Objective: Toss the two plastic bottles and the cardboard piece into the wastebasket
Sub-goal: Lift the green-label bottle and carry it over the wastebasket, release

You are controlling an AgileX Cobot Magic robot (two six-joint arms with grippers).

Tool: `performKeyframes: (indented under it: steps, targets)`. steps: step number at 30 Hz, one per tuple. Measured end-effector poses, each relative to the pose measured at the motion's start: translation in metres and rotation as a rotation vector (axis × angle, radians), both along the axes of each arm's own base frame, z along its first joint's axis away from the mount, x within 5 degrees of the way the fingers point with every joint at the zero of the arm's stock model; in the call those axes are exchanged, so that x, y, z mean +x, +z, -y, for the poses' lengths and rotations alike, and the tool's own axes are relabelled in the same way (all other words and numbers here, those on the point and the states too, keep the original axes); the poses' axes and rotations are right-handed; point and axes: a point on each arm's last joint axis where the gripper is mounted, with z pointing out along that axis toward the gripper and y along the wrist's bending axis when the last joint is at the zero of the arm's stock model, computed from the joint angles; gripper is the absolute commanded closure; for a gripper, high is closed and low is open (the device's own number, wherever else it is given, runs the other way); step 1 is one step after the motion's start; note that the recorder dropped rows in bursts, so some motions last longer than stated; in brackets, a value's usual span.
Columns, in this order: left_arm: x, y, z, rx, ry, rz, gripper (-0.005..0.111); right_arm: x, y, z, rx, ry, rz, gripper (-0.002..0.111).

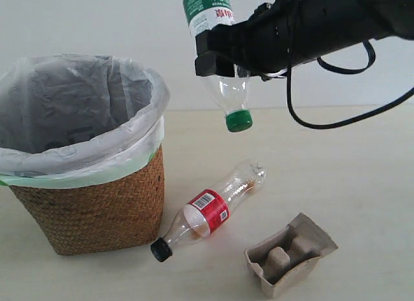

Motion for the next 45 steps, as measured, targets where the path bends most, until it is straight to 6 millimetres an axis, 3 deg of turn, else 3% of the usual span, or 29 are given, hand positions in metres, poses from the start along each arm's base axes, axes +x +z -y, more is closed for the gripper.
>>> performKeyframes:
  steps: [8,19,24,28,30,33,35,36,37,40,42,45]
  targets:
    - [0.000,0.000,0.000,0.000,0.000,0.000,0.103,0.005,-0.001,0.008,0.019,-0.066,-0.006,0.108]
    - [0.000,0.000,0.000,0.000,0.000,0.000,0.103,0.033,-0.015,0.090,-0.094,-0.331,-0.138,0.108]
    - [0.000,0.000,0.000,0.000,0.000,0.000,0.103,0.035,-0.016,0.100,-0.087,-0.390,-0.164,0.108]
    - [0.000,0.000,0.000,0.000,0.000,0.000,0.103,0.031,-0.016,0.077,-0.032,-0.339,-0.173,0.108]
    - [0.000,0.000,0.000,0.000,0.000,0.000,0.103,0.027,-0.011,0.048,0.009,-0.244,-0.158,0.103]
    - [0.000,0.000,0.000,0.000,0.000,0.000,0.103,0.015,0.016,-0.007,0.161,-0.066,-0.130,0.068]
    - [0.000,0.000,0.000,0.000,0.000,0.000,0.103,0.005,0.041,-0.040,0.278,0.058,-0.114,0.029]
    - [0.000,0.000,0.000,0.000,0.000,0.000,0.103,0.000,0.056,-0.054,0.340,0.111,-0.102,0.022]
    - [0.000,0.000,0.000,0.000,0.000,0.000,0.103,-0.002,0.069,-0.060,0.376,0.139,-0.079,0.021]
    - [0.000,0.000,0.000,0.000,0.000,0.000,0.103,-0.010,0.100,-0.076,0.476,0.188,-0.050,0.039]
    - [0.000,0.000,0.000,0.000,0.000,0.000,0.103,-0.007,0.101,-0.077,0.452,0.164,-0.042,0.042]
    - [0.000,0.000,0.000,0.000,0.000,0.000,0.103,0.005,0.087,-0.072,0.325,0.102,-0.017,0.038]
